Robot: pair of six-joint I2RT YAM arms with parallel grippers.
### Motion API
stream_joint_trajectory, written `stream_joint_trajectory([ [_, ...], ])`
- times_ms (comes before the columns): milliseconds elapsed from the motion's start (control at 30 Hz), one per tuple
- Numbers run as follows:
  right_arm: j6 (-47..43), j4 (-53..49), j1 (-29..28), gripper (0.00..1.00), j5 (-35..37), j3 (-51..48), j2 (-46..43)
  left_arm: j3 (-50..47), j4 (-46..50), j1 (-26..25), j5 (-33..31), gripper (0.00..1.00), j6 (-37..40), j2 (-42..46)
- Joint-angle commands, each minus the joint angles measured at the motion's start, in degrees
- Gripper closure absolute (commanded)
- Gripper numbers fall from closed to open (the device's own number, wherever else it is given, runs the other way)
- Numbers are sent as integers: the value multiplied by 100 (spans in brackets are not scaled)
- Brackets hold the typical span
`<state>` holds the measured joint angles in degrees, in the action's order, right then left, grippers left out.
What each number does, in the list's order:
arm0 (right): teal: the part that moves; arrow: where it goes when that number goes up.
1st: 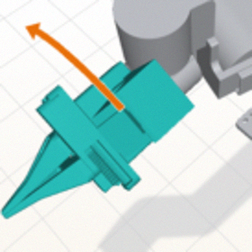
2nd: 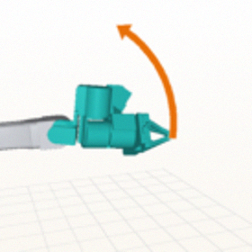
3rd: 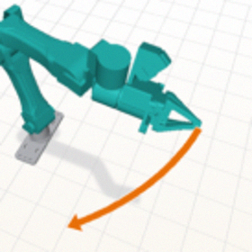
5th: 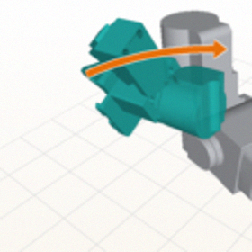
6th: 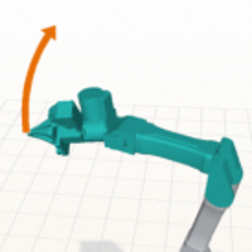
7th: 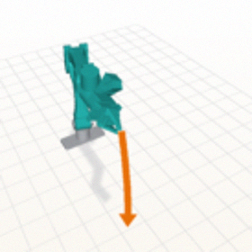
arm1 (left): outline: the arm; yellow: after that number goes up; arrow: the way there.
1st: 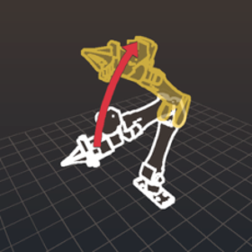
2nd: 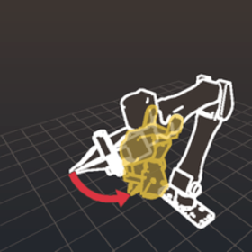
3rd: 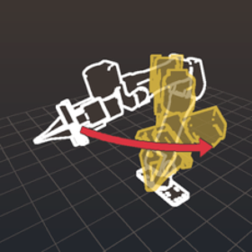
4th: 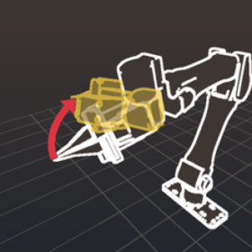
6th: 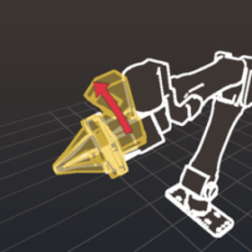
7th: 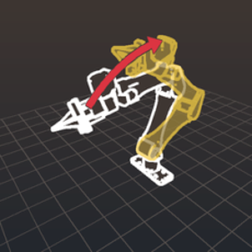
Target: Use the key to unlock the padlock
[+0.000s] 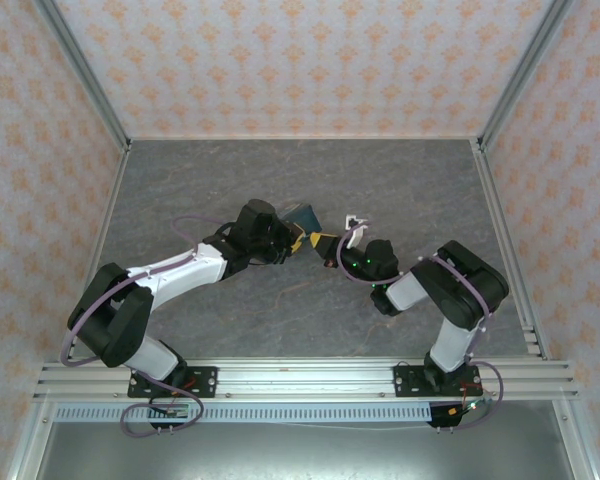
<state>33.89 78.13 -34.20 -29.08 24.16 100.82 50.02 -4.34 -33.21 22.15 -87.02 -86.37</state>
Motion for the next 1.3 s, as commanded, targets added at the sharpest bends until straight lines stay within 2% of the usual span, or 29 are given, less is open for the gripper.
stream_joint_trajectory([
  [0, 59, 225, -80, 100, -294, 145, 156, 32, -444, -20, 75, 98, -33, 155],
  [500, -19, 228, -79, 100, -423, -38, 369, 21, -435, -4, -6, 98, -9, 133],
  [733, -115, 217, 23, 100, -60, -303, -61, -53, -318, 25, -98, 98, 46, 190],
  [1267, 90, 226, 37, 100, -94, -141, -227, -36, -366, 25, -40, 98, -25, 171],
])
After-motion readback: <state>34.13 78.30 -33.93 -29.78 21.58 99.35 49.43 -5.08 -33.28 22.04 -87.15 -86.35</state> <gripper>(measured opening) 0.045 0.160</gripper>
